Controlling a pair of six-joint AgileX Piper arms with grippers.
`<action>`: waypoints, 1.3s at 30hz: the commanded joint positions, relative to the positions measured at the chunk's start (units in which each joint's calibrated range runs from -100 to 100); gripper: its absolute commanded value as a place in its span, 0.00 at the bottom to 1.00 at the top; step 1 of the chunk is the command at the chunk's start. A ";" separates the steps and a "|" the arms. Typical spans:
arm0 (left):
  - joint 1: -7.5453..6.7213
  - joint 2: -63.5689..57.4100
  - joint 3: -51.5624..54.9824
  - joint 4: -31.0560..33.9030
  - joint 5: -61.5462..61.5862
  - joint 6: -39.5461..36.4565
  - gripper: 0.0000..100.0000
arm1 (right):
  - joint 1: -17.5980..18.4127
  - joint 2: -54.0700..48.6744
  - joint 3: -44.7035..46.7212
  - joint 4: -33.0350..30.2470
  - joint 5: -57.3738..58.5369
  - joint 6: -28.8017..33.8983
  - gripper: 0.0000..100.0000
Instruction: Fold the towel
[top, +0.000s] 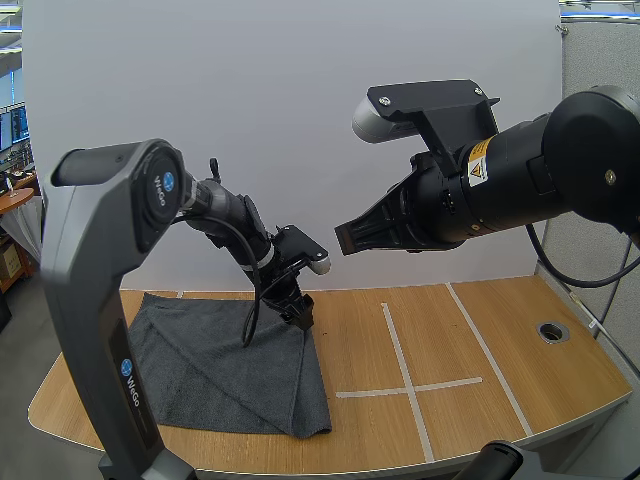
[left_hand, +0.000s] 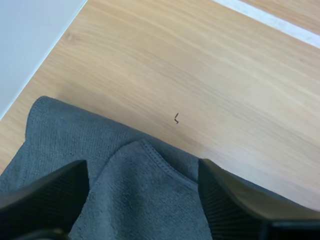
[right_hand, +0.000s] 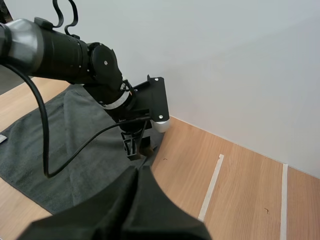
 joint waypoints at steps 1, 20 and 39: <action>-0.19 4.00 -3.90 -0.72 -0.09 0.21 1.00 | -0.22 -0.64 -0.09 -0.12 -1.02 -0.31 0.00; -0.19 9.94 -7.07 0.14 -1.13 0.21 1.00 | -0.22 -0.64 -0.09 -0.12 -1.02 -0.31 0.00; -0.19 10.52 -7.07 0.24 3.89 -2.82 0.32 | -0.22 -0.64 -0.09 -0.12 -1.02 -0.31 0.00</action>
